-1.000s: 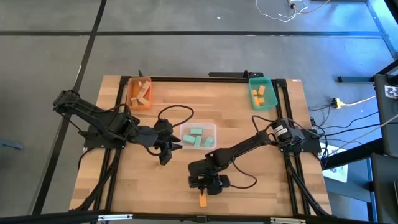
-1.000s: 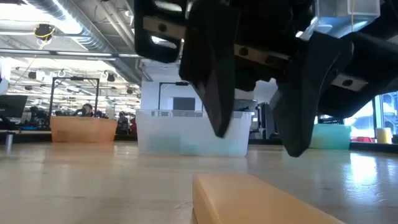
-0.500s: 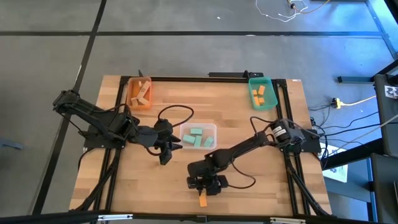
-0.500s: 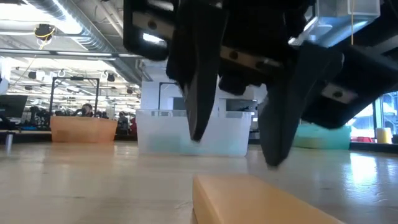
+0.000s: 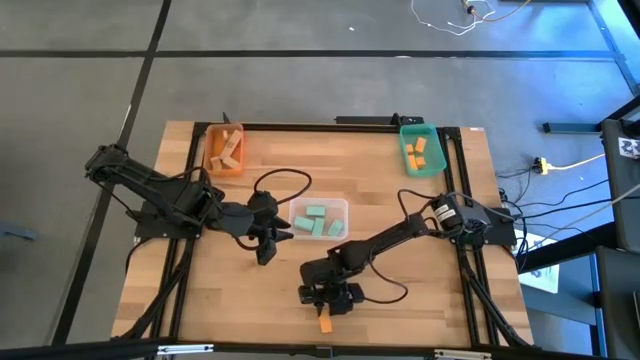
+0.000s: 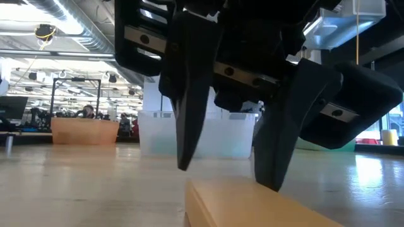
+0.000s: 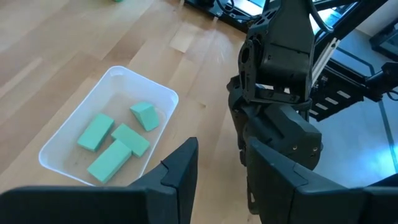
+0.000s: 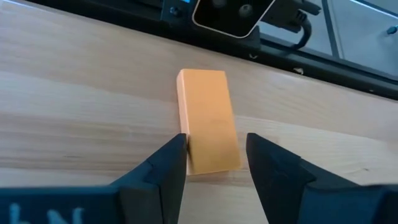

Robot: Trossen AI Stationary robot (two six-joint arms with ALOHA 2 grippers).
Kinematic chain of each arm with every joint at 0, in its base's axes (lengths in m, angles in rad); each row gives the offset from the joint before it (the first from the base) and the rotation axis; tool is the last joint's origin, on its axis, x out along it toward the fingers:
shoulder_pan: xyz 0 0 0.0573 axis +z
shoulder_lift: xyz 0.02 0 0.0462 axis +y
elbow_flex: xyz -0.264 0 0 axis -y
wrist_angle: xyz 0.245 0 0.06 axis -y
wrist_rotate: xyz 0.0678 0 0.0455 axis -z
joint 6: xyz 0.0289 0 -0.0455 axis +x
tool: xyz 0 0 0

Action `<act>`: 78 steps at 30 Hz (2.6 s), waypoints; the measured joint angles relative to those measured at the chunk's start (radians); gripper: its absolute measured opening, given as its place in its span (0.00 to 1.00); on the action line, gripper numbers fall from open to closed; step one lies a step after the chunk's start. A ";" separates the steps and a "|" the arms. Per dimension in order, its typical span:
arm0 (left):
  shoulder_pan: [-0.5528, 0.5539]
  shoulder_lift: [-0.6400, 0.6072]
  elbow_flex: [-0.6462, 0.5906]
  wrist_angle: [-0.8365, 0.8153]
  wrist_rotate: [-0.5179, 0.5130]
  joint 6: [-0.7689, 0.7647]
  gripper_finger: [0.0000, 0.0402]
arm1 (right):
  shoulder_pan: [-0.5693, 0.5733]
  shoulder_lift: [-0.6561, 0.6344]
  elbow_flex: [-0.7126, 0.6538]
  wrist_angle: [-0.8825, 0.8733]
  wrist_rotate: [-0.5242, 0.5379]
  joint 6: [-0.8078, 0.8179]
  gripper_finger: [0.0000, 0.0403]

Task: Sort & place blocks by color
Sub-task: Put the yellow block into the blue bin

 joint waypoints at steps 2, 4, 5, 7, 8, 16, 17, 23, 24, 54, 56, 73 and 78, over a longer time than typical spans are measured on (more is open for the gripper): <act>0.000 0.000 0.000 0.000 0.000 0.001 0.31 | 0.000 0.000 0.000 0.005 0.000 0.000 0.42; 0.000 0.000 0.000 0.000 0.000 0.002 0.31 | 0.000 0.001 0.000 0.004 0.000 0.001 0.42; 0.000 0.000 0.000 0.000 0.001 0.002 0.31 | 0.000 0.006 0.000 0.008 -0.001 0.001 0.42; 0.000 0.000 0.000 0.000 0.001 0.002 0.31 | 0.000 0.018 0.000 0.014 -0.001 0.004 0.42; 0.000 0.000 0.000 0.000 0.001 0.002 0.31 | -0.001 0.026 0.000 0.023 -0.005 0.010 0.42; -0.001 0.000 0.000 0.011 0.121 -0.026 0.31 | -0.005 0.055 0.002 0.066 -0.025 0.089 0.42; -0.001 0.000 0.000 0.012 0.125 -0.035 0.31 | -0.006 0.055 0.002 0.066 -0.022 0.106 0.42; -0.003 0.000 0.000 0.012 0.140 -0.047 0.31 | -0.016 0.056 0.002 0.061 -0.006 0.212 0.42; -0.005 0.000 0.000 0.012 0.155 -0.047 0.31 | -0.017 0.056 0.002 0.060 -0.006 0.213 0.42; -0.026 -0.007 0.000 -0.039 0.174 -0.046 0.31 | -0.218 0.068 0.260 -0.500 0.057 0.389 0.32; -0.026 -0.008 0.000 -0.045 0.174 -0.045 0.31 | -0.232 0.067 0.311 -0.592 0.087 0.350 0.32; -0.035 -0.027 0.000 -0.259 0.173 0.010 0.31 | -0.299 0.063 0.639 -0.978 0.220 0.319 0.32; -0.037 -0.057 0.002 -0.351 0.157 0.010 0.31 | -0.322 0.061 0.772 -1.068 0.295 0.379 0.32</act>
